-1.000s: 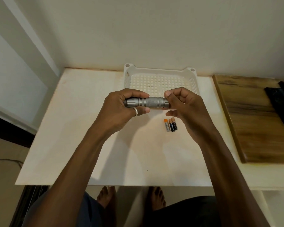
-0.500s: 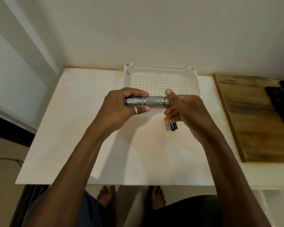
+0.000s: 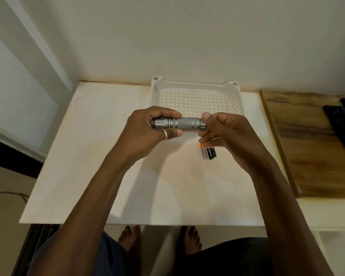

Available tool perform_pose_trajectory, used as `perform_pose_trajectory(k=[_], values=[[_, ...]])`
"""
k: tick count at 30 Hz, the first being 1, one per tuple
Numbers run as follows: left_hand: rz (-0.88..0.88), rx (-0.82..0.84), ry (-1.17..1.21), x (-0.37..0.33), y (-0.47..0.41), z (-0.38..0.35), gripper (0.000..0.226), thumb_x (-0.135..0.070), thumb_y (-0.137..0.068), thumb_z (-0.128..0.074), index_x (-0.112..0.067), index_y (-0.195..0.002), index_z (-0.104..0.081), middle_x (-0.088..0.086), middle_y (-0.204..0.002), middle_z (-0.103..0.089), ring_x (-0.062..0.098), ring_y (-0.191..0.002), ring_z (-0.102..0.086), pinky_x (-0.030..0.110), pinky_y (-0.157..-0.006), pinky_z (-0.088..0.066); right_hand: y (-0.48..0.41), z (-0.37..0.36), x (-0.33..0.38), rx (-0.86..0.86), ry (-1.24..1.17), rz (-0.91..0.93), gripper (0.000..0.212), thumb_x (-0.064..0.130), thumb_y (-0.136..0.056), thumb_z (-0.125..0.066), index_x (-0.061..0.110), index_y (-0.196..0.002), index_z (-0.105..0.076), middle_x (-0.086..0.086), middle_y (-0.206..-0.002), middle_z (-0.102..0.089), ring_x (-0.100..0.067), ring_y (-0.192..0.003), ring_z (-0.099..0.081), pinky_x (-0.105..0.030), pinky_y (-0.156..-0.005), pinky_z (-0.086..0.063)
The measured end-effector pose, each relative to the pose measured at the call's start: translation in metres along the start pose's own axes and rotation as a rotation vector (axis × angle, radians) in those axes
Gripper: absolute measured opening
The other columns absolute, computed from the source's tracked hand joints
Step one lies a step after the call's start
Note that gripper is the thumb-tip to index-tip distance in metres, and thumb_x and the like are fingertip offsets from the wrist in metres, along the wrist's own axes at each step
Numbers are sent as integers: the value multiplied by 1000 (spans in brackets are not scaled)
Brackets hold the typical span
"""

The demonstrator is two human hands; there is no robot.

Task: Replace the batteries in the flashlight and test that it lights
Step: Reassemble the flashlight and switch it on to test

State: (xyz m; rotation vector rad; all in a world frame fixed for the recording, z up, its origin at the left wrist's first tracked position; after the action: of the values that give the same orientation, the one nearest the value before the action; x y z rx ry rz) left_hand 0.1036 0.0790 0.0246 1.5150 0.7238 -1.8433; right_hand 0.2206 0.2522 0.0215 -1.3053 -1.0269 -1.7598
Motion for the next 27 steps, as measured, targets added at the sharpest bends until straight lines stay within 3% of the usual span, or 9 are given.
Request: perform_pose_trajectory(k=[2,4,7,12,19,22,23,25,27], values=[[-4,6,-6,-1,0,-2,37,-9,-69,-92,-36,-92,-79,-18,-98,-77,1,-86,-71,12,-74,-53,-2,-1,-2,-64,68,-35,41,41,-104,-56,7,-90,-75,-5,-71,-78,-16,-64,-77,-23,-59,-59],[0,1,-9,-1,0,-1,37,-10,-69,-92,-35,-92,-79,-18,-98,-77,1,-87,-72,13,-75,-54,-2,0,-1,-66,47,-16,37,41,-103,-57,10,-95,-75,-6,-80,-79,-18,-73,-79,-24,-62,-60],[12,-12,12,2,-1,2,35,-12,-69,-93,-34,-92,-79,-16,-98,-78,4,-88,-72,15,-77,-55,1,3,3,48,-81,61,17,17,-96,-72,14,-112,-74,-8,-105,-79,-21,-94,-79,-25,-74,-61],[47,-13,101,4,-1,2,38,-12,-69,-93,-32,-99,-78,-14,-99,-78,2,-89,-72,13,-77,-53,0,4,6,40,-45,136,32,-1,-86,-77,16,-114,-74,-6,-107,-79,-18,-95,-78,-27,-87,-61],[107,-64,356,9,-3,15,44,-23,-61,-92,-28,-103,-79,-4,-103,-77,15,-97,-72,35,-97,-57,0,16,10,-31,-28,207,33,5,-86,-79,25,-111,-76,0,-107,-80,-20,-97,-78,-29,-87,-62],[97,-47,309,9,-2,16,40,-17,-64,-92,-29,-100,-79,-3,-102,-79,13,-94,-73,29,-91,-58,-2,13,7,-27,10,178,11,17,-95,-73,19,-104,-77,-1,-93,-81,-16,-84,-78,-24,-75,-61],[86,-43,294,8,-2,16,39,-13,-66,-91,-29,-99,-79,-3,-102,-79,12,-93,-74,25,-87,-57,-2,11,5,-39,27,151,12,25,-99,-69,16,-98,-77,-3,-85,-80,-15,-77,-77,-24,-70,-60],[67,-38,284,6,-1,16,39,-6,-68,-90,-29,-98,-79,-3,-102,-80,11,-92,-75,21,-82,-56,-3,9,0,-68,58,91,37,39,-102,-62,7,-89,-76,-4,-76,-77,-14,-69,-75,-25,-64,-59],[57,-38,287,5,-1,16,40,-3,-70,-89,-29,-98,-78,-4,-102,-79,11,-92,-75,20,-80,-55,-3,9,-1,-50,39,73,39,42,-101,-62,6,-96,-76,-6,-83,-79,-16,-76,-77,-27,-69,-62]])
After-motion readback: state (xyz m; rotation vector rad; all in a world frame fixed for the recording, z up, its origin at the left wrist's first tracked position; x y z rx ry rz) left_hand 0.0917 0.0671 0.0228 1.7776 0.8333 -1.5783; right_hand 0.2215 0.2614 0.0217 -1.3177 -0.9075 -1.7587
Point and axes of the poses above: each hand's wrist, its own y-axis away from the middle knuckle, its own z-axis out of the back of the hand, x = y × z, the point moved 7 cm from there along -y, towards the middle knuckle
